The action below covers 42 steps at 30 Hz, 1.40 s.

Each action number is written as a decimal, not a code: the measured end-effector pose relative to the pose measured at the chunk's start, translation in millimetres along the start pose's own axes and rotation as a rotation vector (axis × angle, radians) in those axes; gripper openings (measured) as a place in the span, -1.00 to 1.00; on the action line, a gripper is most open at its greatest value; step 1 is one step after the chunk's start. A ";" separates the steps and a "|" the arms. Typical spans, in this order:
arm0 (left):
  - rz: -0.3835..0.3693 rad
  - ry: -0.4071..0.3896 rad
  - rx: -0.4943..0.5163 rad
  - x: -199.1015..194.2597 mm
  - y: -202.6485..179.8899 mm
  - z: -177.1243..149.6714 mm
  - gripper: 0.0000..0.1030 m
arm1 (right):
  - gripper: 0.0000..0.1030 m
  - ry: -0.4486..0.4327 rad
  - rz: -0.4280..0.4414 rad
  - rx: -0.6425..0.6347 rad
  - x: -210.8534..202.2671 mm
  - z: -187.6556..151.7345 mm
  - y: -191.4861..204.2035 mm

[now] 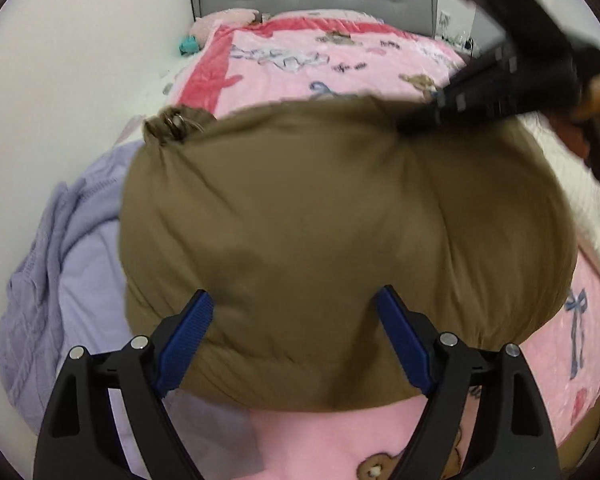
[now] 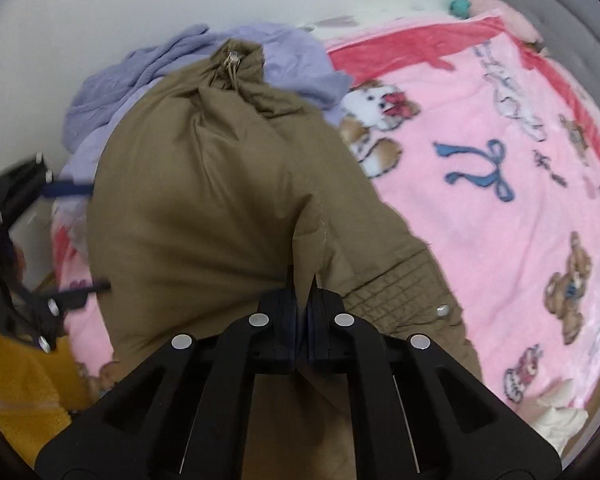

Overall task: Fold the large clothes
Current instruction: 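Lower the jacket onto the bed and open both grippers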

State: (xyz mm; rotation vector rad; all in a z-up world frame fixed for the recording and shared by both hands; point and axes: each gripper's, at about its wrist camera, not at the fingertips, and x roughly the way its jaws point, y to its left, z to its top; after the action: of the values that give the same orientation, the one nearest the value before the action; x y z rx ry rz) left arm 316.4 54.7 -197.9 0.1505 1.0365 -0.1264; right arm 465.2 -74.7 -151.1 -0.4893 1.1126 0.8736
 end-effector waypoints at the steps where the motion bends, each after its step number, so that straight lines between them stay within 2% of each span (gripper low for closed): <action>1: 0.013 -0.009 0.015 -0.6 -3.4 -0.2 0.62 | -0.95 -0.011 -0.006 0.005 -5.7 1.8 -0.6; 3: 0.022 -0.038 0.025 -3.0 -7.3 4.9 0.62 | -0.95 -0.054 -0.049 0.027 -25.0 7.9 -8.9; 6: -0.008 -0.055 -0.028 5.7 -7.7 26.0 0.62 | -0.96 -0.049 -0.130 0.078 -24.1 14.7 -31.4; 9: -0.007 -0.029 -0.054 22.0 -9.2 40.3 0.62 | -0.96 0.011 -0.189 0.154 3.8 10.6 -60.2; 12: -0.013 0.023 -0.103 40.4 -9.3 46.1 0.62 | -0.95 0.058 -0.183 0.229 38.7 6.2 -83.1; 17: 0.033 0.059 -0.103 60.9 -12.3 39.8 0.62 | -0.93 0.090 -0.189 0.259 81.7 6.2 -83.9; 20: 0.049 0.074 -0.094 68.5 -16.1 34.6 0.62 | -0.91 0.054 -0.192 0.269 98.0 -3.3 -80.9; 25: 0.080 0.068 -0.052 82.2 -27.9 24.9 0.62 | -0.85 -0.054 -0.211 0.245 119.0 -22.7 -74.6; 29: 0.093 0.055 -0.028 90.5 -35.0 22.9 0.63 | -0.83 -0.108 -0.177 0.275 127.4 -30.0 -84.7; 36: 0.102 0.036 -0.004 97.2 -44.1 18.1 0.67 | -0.79 -0.150 -0.137 0.318 131.8 -36.5 -92.6; 39: 0.105 -0.033 0.009 86.7 -44.8 11.6 0.68 | -0.74 -0.147 -0.177 0.337 110.6 -34.0 -86.9; 40: 0.111 -0.060 0.012 80.3 -43.2 9.6 0.68 | -0.64 -0.179 -0.190 0.345 100.0 -35.6 -84.0; 41: 0.124 -0.099 0.016 70.2 -39.5 6.3 0.68 | -0.46 -0.253 -0.221 0.355 80.0 -39.8 -78.6; 42: 0.131 -0.143 0.023 58.0 -36.4 2.0 0.68 | 0.11 -0.370 -0.254 0.393 46.9 -51.6 -69.8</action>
State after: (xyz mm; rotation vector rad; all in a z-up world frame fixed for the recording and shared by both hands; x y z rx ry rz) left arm 340.9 16.6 -249.4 0.2262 0.8800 -0.0294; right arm 500.6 -136.4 -219.6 -0.1285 0.8293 0.4795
